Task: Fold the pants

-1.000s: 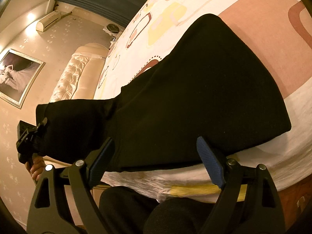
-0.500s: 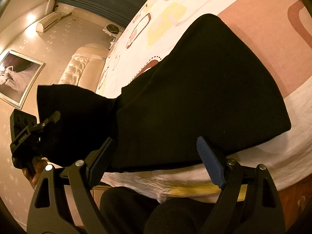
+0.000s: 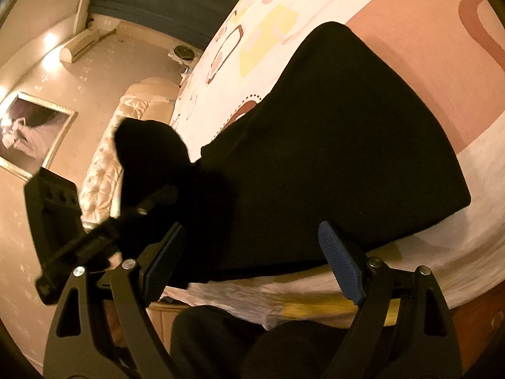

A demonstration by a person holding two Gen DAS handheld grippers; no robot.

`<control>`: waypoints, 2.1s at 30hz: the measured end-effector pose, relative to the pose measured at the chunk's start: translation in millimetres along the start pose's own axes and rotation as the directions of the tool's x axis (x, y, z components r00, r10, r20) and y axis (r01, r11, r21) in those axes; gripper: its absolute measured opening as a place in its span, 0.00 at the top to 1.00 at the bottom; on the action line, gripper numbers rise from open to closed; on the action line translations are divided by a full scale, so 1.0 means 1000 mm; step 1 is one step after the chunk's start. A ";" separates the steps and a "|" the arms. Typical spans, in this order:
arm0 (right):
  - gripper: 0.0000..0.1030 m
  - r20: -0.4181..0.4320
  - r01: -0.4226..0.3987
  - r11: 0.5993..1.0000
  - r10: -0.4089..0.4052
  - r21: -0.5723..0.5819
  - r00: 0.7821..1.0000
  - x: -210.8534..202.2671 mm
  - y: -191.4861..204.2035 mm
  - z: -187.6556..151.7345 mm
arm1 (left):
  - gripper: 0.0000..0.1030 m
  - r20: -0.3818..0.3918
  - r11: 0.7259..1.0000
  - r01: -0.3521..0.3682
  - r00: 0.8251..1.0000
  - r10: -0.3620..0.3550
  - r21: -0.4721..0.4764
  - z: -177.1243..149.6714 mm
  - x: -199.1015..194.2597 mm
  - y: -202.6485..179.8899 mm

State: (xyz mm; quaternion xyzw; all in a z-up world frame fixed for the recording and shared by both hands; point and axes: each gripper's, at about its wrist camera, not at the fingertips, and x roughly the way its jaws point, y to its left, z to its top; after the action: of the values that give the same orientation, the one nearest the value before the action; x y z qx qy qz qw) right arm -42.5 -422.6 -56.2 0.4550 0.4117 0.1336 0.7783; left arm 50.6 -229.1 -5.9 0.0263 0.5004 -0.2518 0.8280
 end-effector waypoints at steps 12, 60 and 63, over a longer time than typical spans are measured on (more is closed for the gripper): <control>0.17 0.153 0.011 0.999 -0.018 0.041 0.988 -0.034 0.007 0.009 | 0.87 0.000 0.990 -0.121 0.993 0.121 0.072 -0.013 0.029 -0.024; 0.17 0.196 0.023 0.999 -0.029 0.034 0.980 -0.044 0.018 0.013 | 0.18 0.215 0.984 -0.167 0.960 0.177 -0.065 -0.043 -0.084 0.069; 0.17 0.157 0.047 0.999 -0.046 -0.001 0.986 -0.033 0.026 0.008 | 0.18 0.159 0.964 -0.209 0.959 0.234 -0.162 -0.058 -0.082 0.119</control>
State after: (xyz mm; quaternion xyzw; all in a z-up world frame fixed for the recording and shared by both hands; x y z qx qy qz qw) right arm -52.7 -431.9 -16.4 0.4522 0.3593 0.0800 0.8124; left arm 25.6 -76.1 9.4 0.0004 0.4357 -0.1220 0.8918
